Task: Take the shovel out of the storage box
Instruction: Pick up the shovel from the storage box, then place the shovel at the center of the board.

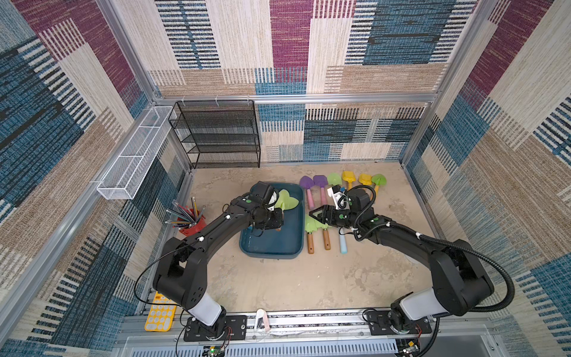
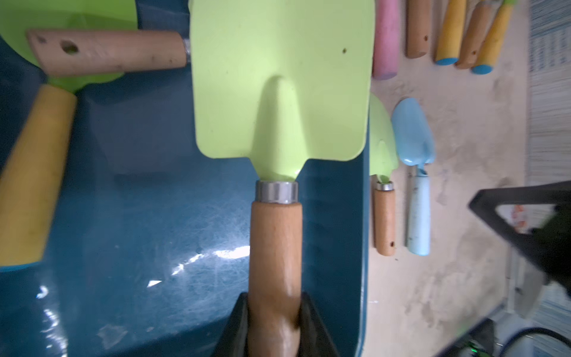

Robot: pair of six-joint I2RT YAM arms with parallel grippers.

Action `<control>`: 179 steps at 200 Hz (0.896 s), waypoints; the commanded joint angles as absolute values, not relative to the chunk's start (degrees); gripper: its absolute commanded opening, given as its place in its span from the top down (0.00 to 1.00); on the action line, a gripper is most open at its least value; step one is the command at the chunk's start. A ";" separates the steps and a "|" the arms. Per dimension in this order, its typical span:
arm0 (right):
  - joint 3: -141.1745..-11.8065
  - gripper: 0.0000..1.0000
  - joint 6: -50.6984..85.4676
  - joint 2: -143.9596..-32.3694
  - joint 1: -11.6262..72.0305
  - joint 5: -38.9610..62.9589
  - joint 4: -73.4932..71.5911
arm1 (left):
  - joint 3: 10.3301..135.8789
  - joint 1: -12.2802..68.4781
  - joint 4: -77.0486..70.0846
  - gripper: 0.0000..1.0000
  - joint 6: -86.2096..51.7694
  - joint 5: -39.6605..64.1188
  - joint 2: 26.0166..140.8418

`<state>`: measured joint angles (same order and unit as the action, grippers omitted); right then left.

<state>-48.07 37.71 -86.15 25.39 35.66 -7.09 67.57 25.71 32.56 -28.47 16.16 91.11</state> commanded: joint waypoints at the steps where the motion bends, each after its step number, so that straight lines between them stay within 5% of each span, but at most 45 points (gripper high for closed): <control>1: -49.17 0.34 41.61 -88.25 26.26 41.52 -15.62 | 64.36 23.59 23.17 1.00 -33.97 26.75 89.27; 92: -53.46 0.33 51.49 -98.63 28.45 49.07 -29.79 | 52.04 18.02 -0.56 1.00 -49.09 43.98 86.61; 179: -56.83 0.40 60.24 -107.10 28.92 53.53 -41.04 | 47.82 17.75 -9.22 1.00 -54.52 47.79 84.82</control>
